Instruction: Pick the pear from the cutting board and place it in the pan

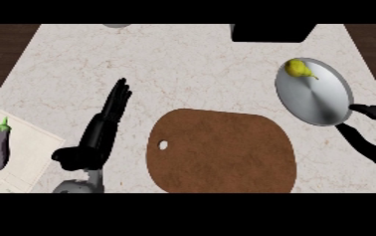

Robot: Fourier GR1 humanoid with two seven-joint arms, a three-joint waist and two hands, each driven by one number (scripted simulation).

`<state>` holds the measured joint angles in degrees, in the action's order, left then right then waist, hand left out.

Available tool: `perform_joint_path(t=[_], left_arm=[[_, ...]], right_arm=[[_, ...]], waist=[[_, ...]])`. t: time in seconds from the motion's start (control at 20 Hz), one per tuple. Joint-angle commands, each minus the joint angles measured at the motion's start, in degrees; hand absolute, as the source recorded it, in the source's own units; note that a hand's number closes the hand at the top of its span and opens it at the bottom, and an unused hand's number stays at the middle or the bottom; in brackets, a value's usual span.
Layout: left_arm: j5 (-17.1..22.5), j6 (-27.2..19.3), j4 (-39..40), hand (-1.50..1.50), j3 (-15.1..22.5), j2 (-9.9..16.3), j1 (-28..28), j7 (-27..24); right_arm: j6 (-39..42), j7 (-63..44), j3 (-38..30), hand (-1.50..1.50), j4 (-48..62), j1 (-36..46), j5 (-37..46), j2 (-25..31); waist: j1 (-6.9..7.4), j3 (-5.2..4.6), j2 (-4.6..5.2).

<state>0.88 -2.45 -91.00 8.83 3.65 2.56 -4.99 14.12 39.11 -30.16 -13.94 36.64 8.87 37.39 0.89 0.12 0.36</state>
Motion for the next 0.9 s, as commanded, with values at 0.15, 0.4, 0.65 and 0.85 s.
perform_joint_path(t=[0.15,0.4,0.65,0.85], left_arm=[[-0.8,-0.4,1.1,0.0,0.2,-1.5,-0.3,-1.0],[0.3,1.5,4.3,0.0,-2.8,-0.3,1.5,-1.9],[-1.1,1.5,0.9,0.0,-0.7,-0.9,-3.1,-2.6],[0.1,2.6,-0.4,0.0,-1.6,-0.4,-2.8,-0.5]], right_arm=[[11.3,6.9,1.2,-1.5,-2.6,-6.9,-1.3,3.9],[8.7,6.9,2.9,-1.5,-7.7,-9.7,-2.4,1.7],[9.2,8.7,4.2,-1.5,-10.8,-16.8,-3.3,0.5],[8.4,11.5,4.7,-1.5,-6.2,-14.4,-2.3,3.0]], waist=[[-0.58,-0.06,-0.23],[-0.88,-0.12,-0.36],[-1.02,-0.14,-0.46],[-0.41,-0.06,-0.23]])
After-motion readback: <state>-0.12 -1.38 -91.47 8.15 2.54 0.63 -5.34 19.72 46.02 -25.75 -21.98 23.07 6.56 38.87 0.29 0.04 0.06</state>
